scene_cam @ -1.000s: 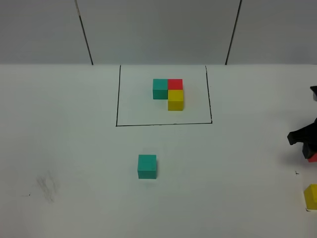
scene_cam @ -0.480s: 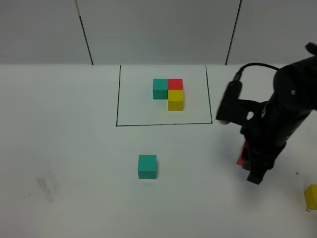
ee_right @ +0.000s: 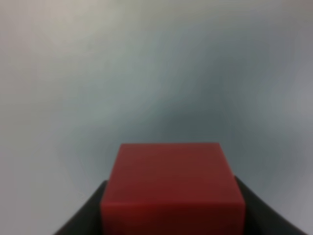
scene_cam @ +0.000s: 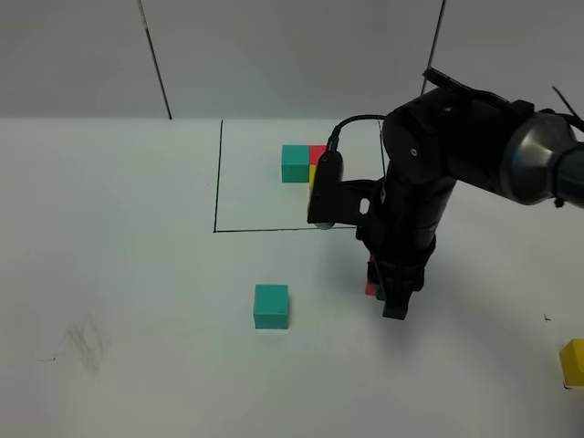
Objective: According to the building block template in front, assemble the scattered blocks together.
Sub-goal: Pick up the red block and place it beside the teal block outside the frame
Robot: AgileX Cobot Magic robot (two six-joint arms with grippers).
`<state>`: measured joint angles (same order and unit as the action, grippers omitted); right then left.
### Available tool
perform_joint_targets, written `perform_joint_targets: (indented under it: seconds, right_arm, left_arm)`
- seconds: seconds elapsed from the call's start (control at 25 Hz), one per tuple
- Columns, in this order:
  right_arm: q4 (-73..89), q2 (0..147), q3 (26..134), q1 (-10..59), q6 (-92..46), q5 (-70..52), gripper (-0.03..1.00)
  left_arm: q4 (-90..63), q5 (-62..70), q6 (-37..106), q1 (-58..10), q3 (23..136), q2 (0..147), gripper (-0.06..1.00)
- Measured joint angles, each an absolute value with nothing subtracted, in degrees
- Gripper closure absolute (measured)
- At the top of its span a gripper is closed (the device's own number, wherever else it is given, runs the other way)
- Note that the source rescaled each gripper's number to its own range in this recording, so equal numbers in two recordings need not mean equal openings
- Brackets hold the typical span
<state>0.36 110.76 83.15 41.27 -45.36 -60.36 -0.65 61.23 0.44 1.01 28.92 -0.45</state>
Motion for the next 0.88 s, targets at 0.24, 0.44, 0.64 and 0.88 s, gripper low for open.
perform_joint_targets:
  seconds: [0.24,0.44,0.64,0.88]
  right_arm:
    - [0.0,113.8,86.3,44.3,-49.0,-61.4,0.92]
    - [1.1,115.7,87.3,45.1,-48.9,-58.6,0.92]
    - [1.4,118.6,89.9,46.0,-48.8,-58.3,0.92]
    - [1.6,121.0,93.3,47.0,-48.8,-59.3,0.92]
  left_arm:
    - [-0.7,61.2,0.4,1.0,28.9,-0.5,0.13]
    - [-0.7,61.2,0.4,1.0,28.9,-0.5,0.13]
    - [-0.7,61.2,0.4,1.0,28.9,-0.5,0.13]
    - [-0.7,61.2,0.4,1.0,28.9,-0.5,0.13]
